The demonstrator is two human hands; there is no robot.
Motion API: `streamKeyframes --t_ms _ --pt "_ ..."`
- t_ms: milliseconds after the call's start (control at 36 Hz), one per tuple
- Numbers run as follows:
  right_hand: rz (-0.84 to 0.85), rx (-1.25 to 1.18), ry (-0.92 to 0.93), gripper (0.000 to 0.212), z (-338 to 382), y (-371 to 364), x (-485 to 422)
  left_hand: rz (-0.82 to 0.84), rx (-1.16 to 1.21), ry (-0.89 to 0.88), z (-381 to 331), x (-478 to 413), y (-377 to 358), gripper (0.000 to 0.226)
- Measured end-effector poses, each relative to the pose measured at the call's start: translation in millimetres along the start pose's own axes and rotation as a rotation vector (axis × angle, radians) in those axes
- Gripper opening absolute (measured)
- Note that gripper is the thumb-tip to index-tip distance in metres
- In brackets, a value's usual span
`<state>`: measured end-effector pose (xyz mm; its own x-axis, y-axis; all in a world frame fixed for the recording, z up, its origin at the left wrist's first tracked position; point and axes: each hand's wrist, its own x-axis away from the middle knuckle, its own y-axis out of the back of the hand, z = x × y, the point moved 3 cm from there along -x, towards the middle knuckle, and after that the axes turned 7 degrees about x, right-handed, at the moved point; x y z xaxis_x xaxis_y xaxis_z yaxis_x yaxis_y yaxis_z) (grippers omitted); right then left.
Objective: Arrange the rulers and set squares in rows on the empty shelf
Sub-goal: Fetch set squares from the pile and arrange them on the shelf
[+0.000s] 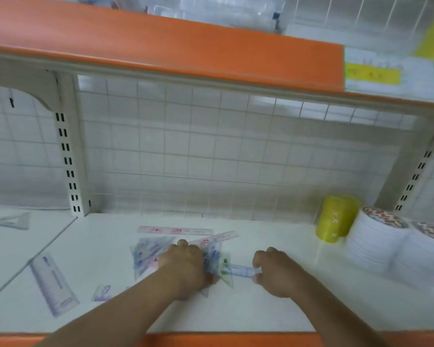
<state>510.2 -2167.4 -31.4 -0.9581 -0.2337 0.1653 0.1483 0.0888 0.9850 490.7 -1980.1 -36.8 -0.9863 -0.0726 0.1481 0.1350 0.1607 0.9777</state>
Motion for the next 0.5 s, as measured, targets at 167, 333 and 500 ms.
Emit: streamKeyframes --t_ms 167,333,500 --pt "0.029 0.035 0.045 0.036 -3.6 0.2 -4.9 0.015 0.040 0.044 -4.0 2.8 4.8 0.078" --pt "0.005 -0.004 0.080 0.014 -1.2 2.2 -5.0 0.004 0.132 0.060 -2.7 4.2 4.6 0.061" --pt "-0.076 -0.046 0.127 0.003 1.9 6.7 -1.0 -0.021 0.138 0.017 -0.9 7.5 5.2 0.045"
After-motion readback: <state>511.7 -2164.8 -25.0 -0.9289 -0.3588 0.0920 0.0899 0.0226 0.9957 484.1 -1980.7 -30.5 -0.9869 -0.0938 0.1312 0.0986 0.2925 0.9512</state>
